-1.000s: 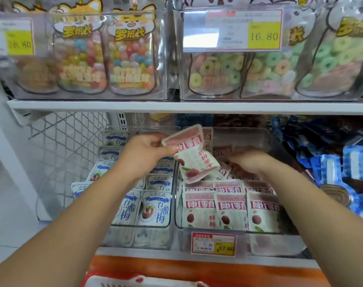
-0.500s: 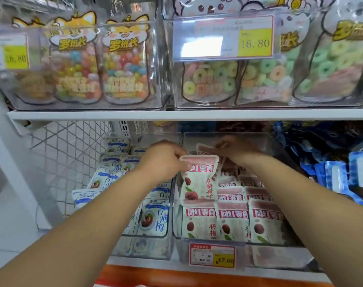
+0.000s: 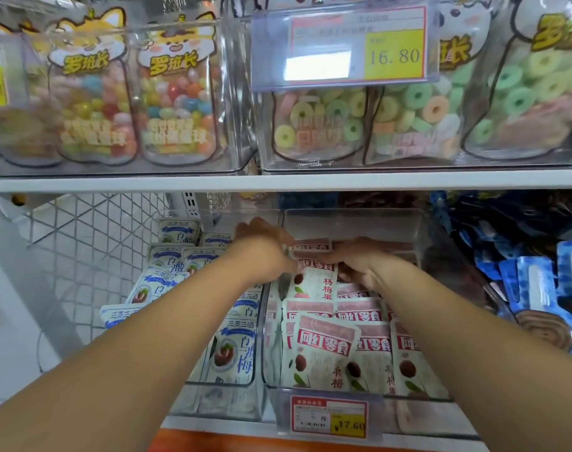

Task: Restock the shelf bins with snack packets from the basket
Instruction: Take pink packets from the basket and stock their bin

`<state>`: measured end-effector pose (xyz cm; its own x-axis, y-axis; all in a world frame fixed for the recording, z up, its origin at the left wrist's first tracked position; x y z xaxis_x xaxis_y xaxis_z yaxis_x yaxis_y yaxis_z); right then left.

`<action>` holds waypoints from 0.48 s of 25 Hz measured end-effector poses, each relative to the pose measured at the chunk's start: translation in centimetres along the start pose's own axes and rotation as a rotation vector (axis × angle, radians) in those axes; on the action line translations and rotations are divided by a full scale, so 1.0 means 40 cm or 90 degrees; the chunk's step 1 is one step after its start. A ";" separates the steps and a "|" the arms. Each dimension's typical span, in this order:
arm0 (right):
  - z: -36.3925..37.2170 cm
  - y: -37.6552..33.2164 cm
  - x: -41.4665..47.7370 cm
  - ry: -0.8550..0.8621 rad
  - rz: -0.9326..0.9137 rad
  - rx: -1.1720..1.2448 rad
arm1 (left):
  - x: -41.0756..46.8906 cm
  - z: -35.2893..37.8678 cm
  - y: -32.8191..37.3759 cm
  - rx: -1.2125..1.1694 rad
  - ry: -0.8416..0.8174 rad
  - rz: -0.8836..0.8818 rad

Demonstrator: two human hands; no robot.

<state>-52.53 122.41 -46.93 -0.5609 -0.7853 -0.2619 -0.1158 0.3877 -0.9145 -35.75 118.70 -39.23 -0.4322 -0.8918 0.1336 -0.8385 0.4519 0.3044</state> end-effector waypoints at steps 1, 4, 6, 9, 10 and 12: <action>-0.003 -0.002 -0.007 0.002 -0.006 -0.004 | 0.005 -0.001 -0.005 -0.067 0.006 -0.015; -0.030 -0.036 -0.026 0.029 -0.057 0.056 | 0.021 -0.017 0.001 -0.201 0.051 -0.022; -0.059 -0.079 -0.028 0.083 -0.134 0.105 | 0.038 -0.036 0.012 -0.226 0.094 0.013; -0.067 -0.117 -0.014 0.123 -0.232 0.093 | 0.064 -0.050 0.041 -0.191 0.132 0.084; -0.057 -0.117 -0.009 0.118 -0.243 0.083 | 0.076 -0.045 0.047 -0.162 0.129 0.096; -0.038 -0.103 0.006 0.110 -0.245 0.093 | 0.105 -0.022 0.054 -0.105 0.111 0.098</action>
<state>-53.43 121.38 -42.76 -0.6298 -0.7621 0.1502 -0.2326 0.0005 -0.9726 -39.08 115.91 -37.20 -0.4751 -0.8092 0.3457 -0.6959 0.5859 0.4152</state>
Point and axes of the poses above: each hand's wrist, its own x-axis towards the middle knuckle, its own z-axis out of the palm, y = z × x, the point moved 7 cm from there along x, towards the middle knuckle, and after that the axes turned 10 degrees about y, right-handed, at the moved point
